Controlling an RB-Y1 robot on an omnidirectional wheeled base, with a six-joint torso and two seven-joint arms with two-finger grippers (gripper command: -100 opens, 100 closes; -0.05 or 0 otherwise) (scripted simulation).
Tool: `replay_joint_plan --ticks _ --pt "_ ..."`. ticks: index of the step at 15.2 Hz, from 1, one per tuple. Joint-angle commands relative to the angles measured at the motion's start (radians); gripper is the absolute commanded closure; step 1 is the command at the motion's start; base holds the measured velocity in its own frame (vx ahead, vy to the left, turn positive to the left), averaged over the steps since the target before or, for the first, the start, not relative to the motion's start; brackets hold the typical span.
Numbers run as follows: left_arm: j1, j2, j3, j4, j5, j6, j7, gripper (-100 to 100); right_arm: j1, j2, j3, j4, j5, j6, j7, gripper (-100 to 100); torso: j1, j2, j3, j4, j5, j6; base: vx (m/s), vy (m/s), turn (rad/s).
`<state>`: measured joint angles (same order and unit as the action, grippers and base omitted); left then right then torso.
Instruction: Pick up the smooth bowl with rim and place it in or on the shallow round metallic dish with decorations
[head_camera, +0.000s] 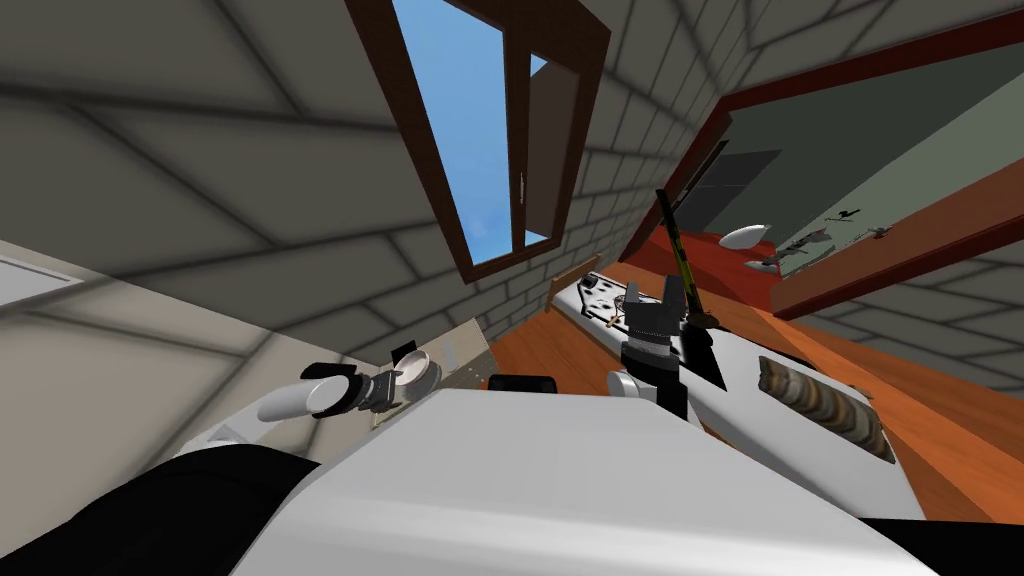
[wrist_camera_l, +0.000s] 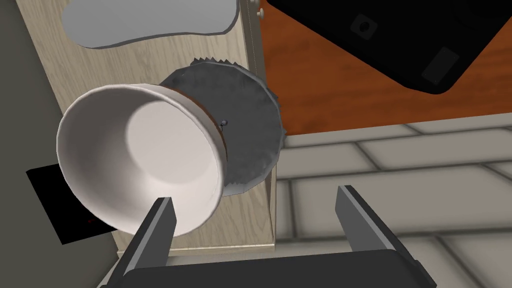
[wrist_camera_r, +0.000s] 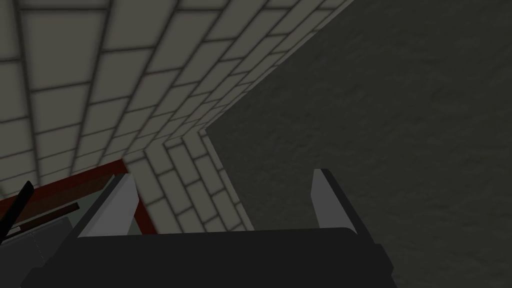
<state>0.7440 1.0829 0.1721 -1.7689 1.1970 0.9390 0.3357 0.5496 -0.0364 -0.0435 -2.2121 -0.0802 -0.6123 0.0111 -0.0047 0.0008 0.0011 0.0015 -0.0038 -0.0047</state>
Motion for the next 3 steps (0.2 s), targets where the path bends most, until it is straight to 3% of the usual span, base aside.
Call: replay_joint_plan --ticks 1,3 --pt "0.000 0.000 0.000 0.000 0.000 0.000 0.000 -100 0.000 0.000 0.000 0.000 0.000 0.000 0.000 0 0.000 0.000 0.000 0.000 0.000 0.000 0.000 0.000 0.000" --pt "0.000 0.000 0.000 0.000 0.000 0.000 0.000 -100 0.000 0.000 0.000 0.000 0.000 0.000 0.000 0 0.000 0.000 0.000 0.000 0.000 0.000 0.000 0.000 0.000"
